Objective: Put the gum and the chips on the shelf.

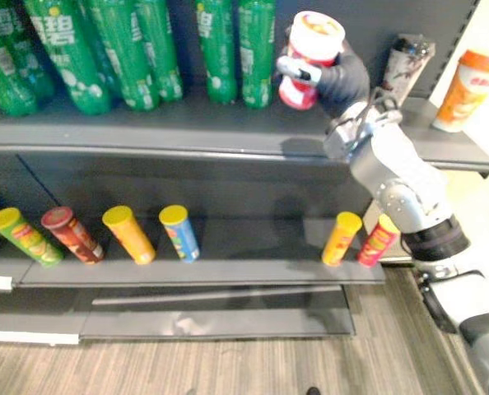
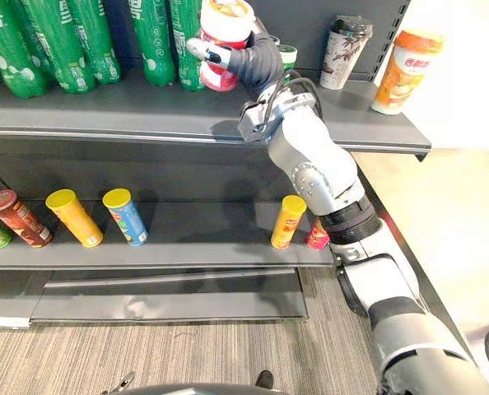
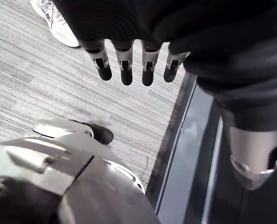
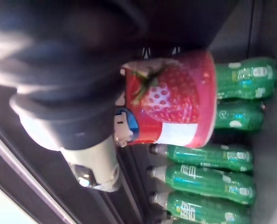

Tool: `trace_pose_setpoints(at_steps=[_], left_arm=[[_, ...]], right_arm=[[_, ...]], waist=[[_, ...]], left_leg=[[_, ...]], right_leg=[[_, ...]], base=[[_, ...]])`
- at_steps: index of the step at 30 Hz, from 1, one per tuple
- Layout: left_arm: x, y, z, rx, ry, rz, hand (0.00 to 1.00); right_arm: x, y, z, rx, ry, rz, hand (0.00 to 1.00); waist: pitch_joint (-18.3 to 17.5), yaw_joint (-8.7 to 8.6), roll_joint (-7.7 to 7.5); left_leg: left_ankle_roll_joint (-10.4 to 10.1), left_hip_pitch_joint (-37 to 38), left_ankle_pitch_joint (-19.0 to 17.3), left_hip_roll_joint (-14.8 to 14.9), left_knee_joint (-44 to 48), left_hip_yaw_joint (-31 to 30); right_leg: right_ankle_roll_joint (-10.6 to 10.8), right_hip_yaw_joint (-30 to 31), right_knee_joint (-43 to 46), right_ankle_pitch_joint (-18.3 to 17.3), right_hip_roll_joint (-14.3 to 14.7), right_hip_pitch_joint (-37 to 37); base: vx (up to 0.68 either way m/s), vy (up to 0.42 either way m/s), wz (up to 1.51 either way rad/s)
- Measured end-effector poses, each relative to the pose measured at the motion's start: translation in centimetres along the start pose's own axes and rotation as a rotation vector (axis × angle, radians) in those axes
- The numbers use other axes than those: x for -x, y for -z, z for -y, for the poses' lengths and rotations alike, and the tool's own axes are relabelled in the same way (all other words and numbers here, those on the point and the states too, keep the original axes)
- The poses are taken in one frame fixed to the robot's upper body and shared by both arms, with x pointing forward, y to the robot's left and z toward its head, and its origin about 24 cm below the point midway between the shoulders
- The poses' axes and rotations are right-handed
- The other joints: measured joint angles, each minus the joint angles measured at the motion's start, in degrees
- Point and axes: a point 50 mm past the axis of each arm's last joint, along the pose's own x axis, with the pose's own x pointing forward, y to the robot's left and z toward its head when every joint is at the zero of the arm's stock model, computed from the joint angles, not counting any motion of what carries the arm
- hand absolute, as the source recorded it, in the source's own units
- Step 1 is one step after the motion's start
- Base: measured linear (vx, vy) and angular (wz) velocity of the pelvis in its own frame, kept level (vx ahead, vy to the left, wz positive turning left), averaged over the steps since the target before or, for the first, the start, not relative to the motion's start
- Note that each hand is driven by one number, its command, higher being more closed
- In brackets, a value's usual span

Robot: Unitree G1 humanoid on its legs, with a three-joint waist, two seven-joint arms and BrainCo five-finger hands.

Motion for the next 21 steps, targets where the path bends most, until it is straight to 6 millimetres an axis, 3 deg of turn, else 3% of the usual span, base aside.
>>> trace_pose_setpoints(at_steps=[21], left_arm=[[0.0,-0.2,0.0,-0.030,0.003,0.005,0.00]], right_arm=[[0.3,3.1,7.9,0.042,0.311,-0.192,1.00]], waist=[[0.15,0.52,-0.22]], left_leg=[[0.01,-0.08,0.72,0.26,-1.00,-0.86]], right_leg=[[-0.01,-0.95,0.19,-0.02,0.29,0.03]], base=[[0.00,0.002,0.01]])
